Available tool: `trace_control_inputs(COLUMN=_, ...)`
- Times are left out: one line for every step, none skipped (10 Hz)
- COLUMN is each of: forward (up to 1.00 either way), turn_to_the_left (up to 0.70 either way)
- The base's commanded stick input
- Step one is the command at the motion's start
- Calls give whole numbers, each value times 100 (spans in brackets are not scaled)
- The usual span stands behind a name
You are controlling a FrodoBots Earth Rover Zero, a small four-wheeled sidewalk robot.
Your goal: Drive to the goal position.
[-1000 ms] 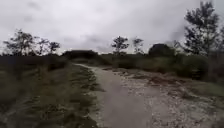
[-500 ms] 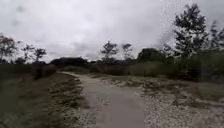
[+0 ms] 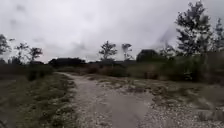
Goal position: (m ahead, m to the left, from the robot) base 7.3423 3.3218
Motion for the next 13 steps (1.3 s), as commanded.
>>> trace_control_inputs(forward=85, turn_to_the_left=0)
trace_control_inputs(forward=85, turn_to_the_left=0)
trace_control_inputs(forward=85, turn_to_the_left=0)
trace_control_inputs(forward=85, turn_to_the_left=0)
trace_control_inputs(forward=85, turn_to_the_left=0)
trace_control_inputs(forward=85, turn_to_the_left=0)
trace_control_inputs(forward=85, turn_to_the_left=0)
trace_control_inputs(forward=85, turn_to_the_left=14)
trace_control_inputs(forward=85, turn_to_the_left=25)
trace_control_inputs(forward=85, turn_to_the_left=34)
trace_control_inputs(forward=85, turn_to_the_left=34)
trace_control_inputs(forward=85, turn_to_the_left=34)
trace_control_inputs(forward=85, turn_to_the_left=34)
